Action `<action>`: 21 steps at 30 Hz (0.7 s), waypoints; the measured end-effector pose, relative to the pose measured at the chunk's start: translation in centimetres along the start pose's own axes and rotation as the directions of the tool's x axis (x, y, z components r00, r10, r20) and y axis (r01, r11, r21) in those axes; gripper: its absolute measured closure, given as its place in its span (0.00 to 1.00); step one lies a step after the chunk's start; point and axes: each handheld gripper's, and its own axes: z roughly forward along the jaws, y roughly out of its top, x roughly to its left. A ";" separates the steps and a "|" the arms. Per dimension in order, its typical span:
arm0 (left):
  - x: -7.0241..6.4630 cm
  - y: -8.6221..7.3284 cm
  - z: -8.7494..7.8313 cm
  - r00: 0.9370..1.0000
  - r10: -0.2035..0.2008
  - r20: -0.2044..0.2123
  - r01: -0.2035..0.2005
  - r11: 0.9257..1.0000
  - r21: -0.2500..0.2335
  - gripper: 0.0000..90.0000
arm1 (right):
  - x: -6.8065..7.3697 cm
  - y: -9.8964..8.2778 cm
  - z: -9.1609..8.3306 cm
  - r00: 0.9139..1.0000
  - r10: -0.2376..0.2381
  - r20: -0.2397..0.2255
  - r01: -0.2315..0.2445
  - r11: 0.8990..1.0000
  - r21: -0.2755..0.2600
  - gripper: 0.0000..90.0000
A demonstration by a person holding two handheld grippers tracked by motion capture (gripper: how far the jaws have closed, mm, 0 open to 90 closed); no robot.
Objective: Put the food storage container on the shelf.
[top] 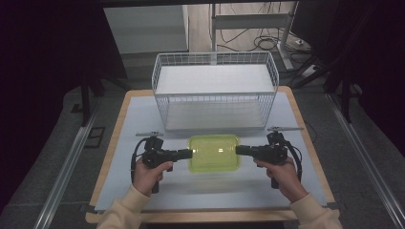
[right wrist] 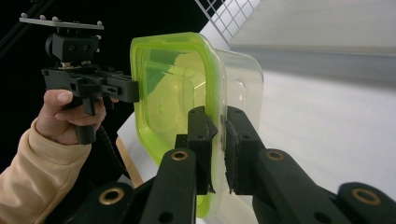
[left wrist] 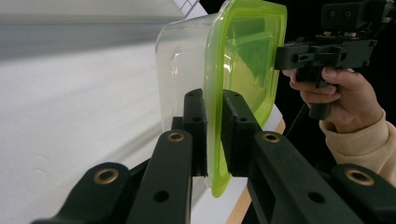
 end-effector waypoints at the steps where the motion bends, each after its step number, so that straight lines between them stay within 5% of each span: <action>1: -0.1 0.2 0.0 1.000 0.001 0.001 -0.001 1.000 -0.001 0.91 | 0.0 0.1 0.0 1.000 -0.006 0.000 0.006 1.000 -0.001 0.91; 21: -1.0 3.2 -0.9 1.000 0.020 -0.008 -0.020 1.000 -0.020 0.91 | 1.2 3.1 -0.7 0.999 -0.030 0.016 0.030 0.999 -0.028 0.91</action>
